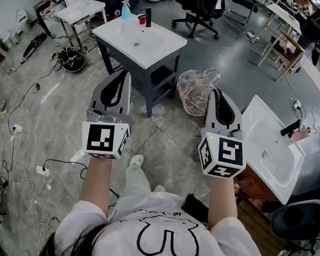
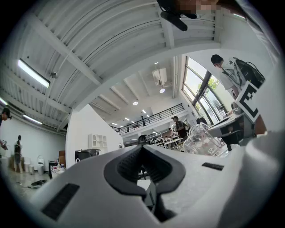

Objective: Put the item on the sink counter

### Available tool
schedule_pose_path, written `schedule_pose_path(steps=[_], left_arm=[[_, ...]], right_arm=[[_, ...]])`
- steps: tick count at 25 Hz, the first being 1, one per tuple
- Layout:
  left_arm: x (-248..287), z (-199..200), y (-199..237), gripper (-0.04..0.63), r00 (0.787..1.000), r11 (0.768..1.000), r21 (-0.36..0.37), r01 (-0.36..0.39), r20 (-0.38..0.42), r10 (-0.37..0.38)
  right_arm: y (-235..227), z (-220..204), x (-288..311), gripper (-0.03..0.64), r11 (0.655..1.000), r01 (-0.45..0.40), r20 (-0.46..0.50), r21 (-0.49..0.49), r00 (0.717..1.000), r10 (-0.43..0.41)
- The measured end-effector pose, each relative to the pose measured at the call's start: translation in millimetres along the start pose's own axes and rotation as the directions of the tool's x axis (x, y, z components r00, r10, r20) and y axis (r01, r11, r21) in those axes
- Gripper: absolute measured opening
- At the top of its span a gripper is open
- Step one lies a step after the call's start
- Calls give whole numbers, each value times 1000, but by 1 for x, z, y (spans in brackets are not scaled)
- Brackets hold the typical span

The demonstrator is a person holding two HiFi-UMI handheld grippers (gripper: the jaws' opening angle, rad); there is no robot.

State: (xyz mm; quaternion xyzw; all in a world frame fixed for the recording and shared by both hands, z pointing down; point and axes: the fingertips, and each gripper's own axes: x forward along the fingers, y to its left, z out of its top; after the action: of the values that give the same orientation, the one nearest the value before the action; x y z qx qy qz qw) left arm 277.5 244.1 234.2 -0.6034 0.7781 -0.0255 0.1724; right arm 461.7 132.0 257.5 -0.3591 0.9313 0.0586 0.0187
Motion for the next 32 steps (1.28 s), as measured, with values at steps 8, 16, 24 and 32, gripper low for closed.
schedule_pose_path(steps=[8,16,24,32], left_arm=[[13,-14,14,9,1000,1000,-6,-7,1,7],[46,-35,54,9,1000,1000,-25,-2,-1,2],[101,-64,113,9,999,999,-35,33,-8,-33],[163,-94,174,9,996,994,-65,92,12,-91]], right_arm=[[5,-6,25,40,1000,-18,-2,20,1000,18],[13,-11,73,40,999,-7,-23,37,1000,8],[34,-16,151,40,999,35,-61,28,998,-34],[61,-17,229,40,996,91,-84,6,992,-90]])
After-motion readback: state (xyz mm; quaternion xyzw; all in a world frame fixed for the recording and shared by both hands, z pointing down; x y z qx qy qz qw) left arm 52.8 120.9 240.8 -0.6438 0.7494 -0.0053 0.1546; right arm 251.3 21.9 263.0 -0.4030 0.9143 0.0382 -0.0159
